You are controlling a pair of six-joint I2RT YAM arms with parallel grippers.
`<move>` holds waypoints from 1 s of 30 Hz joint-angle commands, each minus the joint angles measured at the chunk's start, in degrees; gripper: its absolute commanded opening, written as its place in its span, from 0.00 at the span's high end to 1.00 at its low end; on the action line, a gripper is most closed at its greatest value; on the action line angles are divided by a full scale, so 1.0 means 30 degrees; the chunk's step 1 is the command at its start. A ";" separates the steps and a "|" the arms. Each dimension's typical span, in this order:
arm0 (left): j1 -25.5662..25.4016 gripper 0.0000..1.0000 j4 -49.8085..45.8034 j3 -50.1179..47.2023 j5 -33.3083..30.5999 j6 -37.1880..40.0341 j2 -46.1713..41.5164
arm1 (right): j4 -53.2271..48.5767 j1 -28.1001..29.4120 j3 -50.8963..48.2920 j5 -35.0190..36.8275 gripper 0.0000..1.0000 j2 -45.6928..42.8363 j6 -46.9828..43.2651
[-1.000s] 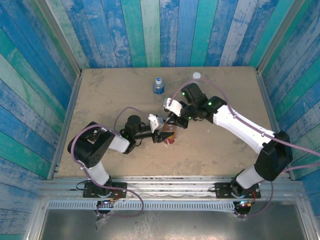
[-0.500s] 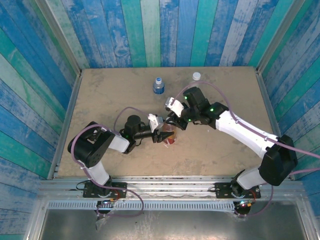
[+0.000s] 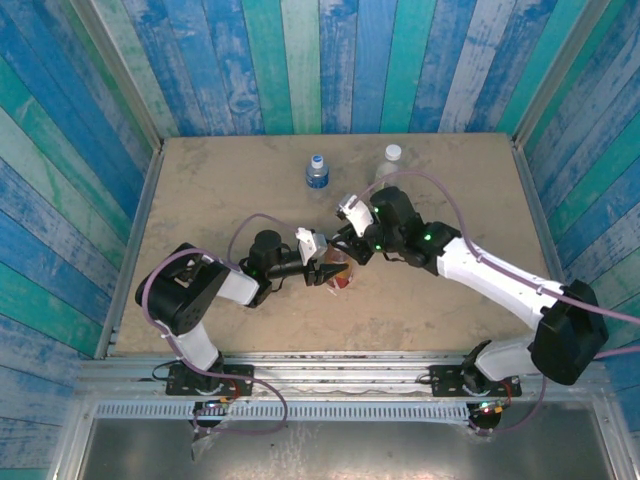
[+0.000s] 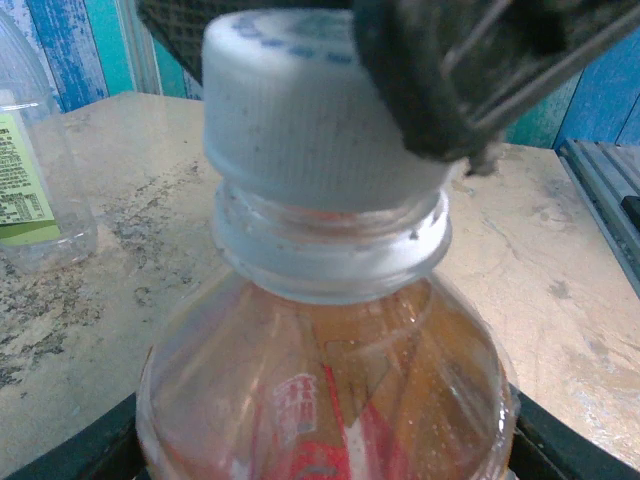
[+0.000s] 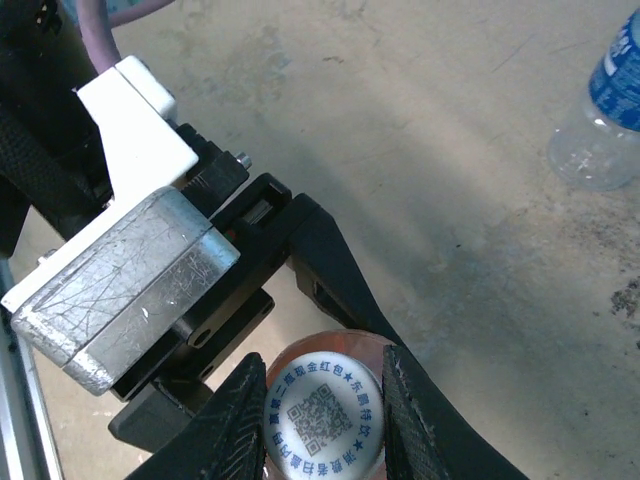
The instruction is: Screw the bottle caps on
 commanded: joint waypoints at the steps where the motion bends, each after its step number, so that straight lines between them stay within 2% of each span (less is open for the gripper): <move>1: -0.0171 0.41 -0.0897 0.0014 0.0320 -0.0334 0.0768 | -0.2679 0.0402 -0.2061 0.1756 0.74 0.0611 0.2918; 8: -0.0171 0.41 -0.0941 0.0046 0.0311 -0.0332 0.0773 | -0.0731 0.1705 -0.3367 0.5130 0.75 0.0011 0.6863; 12: -0.0171 0.41 -0.0956 0.0043 0.0329 -0.0324 0.0785 | -0.0708 0.2505 -0.3299 0.6977 0.74 -0.0026 0.7670; 18: -0.0172 0.41 -0.1043 0.0067 0.0332 -0.0251 0.0809 | -0.0717 0.2657 -0.2692 0.6950 0.68 0.0033 0.7375; 22: -0.0171 0.41 -0.1142 0.0071 0.0377 -0.0187 0.0815 | -0.0966 0.2623 -0.1661 0.6732 0.59 -0.0094 0.6433; 27: -0.0169 0.41 -0.1185 0.0107 0.0387 -0.0157 0.0810 | -0.1469 0.2626 -0.0872 0.6378 0.38 -0.0693 0.5118; 30: -0.0169 0.41 -0.1219 0.0126 0.0389 -0.0133 0.0814 | -0.2319 0.2592 -0.0625 0.6009 0.31 -0.1241 0.3768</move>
